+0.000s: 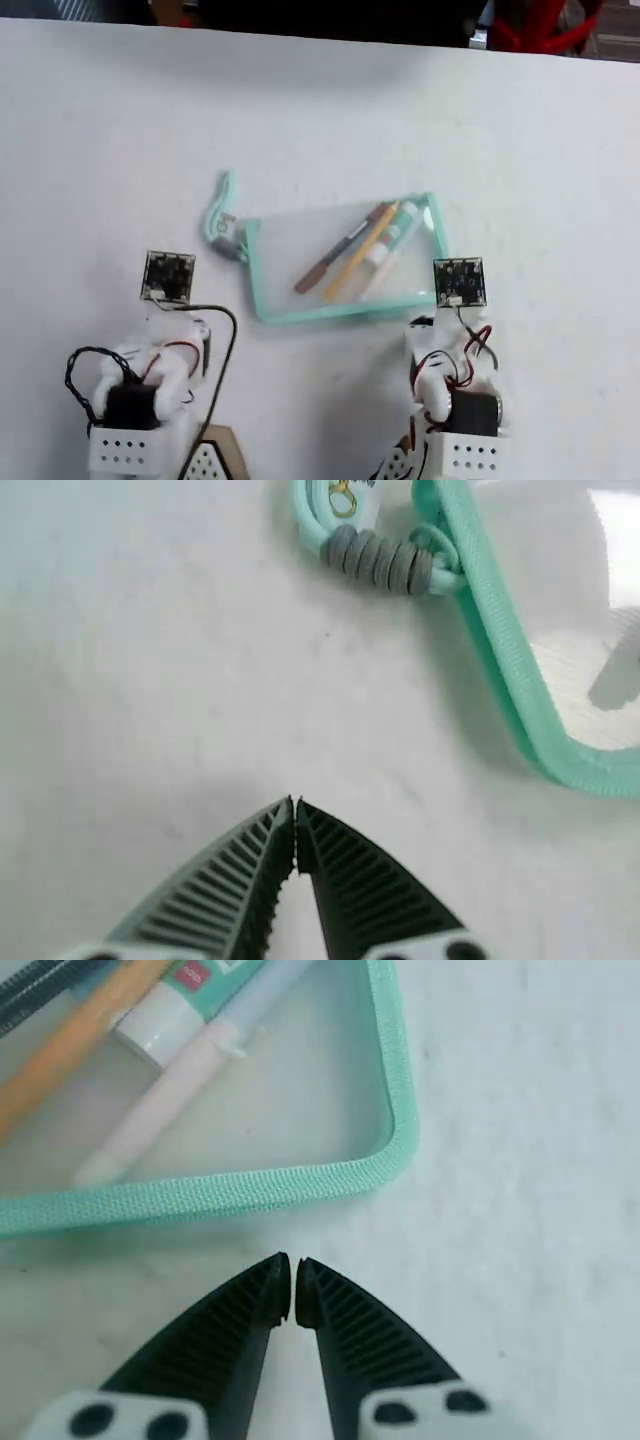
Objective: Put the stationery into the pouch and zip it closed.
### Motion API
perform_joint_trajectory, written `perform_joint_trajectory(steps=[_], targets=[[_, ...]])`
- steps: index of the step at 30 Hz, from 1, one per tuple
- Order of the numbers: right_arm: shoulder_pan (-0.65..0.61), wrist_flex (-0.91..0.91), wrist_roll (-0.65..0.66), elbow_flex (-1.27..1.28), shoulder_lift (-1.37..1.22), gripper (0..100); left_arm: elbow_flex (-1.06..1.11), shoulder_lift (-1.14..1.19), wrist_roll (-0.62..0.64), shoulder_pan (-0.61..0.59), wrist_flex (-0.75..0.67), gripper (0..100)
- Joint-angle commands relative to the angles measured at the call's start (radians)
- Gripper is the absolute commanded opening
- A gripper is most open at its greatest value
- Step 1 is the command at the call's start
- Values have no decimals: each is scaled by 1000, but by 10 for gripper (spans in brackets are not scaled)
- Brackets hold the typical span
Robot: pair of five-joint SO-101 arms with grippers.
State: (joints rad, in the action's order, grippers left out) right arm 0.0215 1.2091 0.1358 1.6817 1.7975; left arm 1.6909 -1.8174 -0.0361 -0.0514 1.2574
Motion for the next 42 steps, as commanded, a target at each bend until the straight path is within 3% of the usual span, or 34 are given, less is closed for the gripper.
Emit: perform_joint_trajectory(steps=[1, 10, 42], targets=[[-19, 21, -9, 9, 5, 19, 2, -7, 9, -7, 28, 27], [-104, 61, -2, 9, 5, 18, 2, -7, 6, -4, 26, 27], [-99, 61, -2, 9, 5, 21, 2, -5, 9, -5, 26, 27]])
